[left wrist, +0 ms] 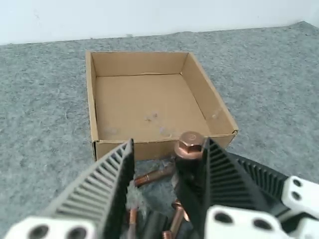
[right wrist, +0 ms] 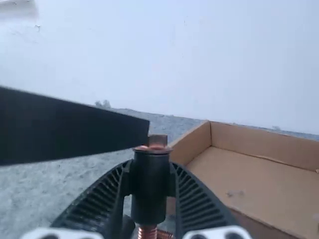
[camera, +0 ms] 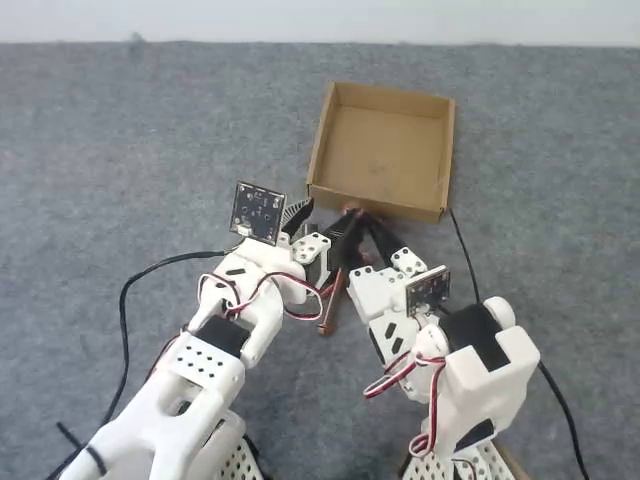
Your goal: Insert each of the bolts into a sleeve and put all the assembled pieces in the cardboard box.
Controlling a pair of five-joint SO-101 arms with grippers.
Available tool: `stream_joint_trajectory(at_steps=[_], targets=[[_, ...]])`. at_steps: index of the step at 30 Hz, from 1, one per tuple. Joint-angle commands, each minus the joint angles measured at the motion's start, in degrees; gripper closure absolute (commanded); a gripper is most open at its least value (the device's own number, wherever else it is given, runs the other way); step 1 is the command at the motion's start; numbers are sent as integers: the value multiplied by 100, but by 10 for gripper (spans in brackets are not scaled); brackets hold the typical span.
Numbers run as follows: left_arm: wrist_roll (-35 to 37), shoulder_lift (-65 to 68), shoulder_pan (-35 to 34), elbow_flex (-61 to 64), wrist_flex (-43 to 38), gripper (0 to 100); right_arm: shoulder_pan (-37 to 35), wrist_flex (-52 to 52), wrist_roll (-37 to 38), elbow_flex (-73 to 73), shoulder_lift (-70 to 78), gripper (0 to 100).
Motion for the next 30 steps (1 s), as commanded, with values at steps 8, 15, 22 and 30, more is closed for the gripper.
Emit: stream_joint_trajectory(at_steps=[8,15,22,30], targets=[[44,-2286,-782,-119,1152,994,189,-163,-18,-141,-163,992],[70,-2101,-2514,-84,2004,982,365,-163,-18,-149,-207,993],[-18,-1820,-3385,585,2418,978,426,-154,-9,18,-382,993],[-809,-1820,-3358,927,2418,977,699,1481,-18,264,-1833,993]])
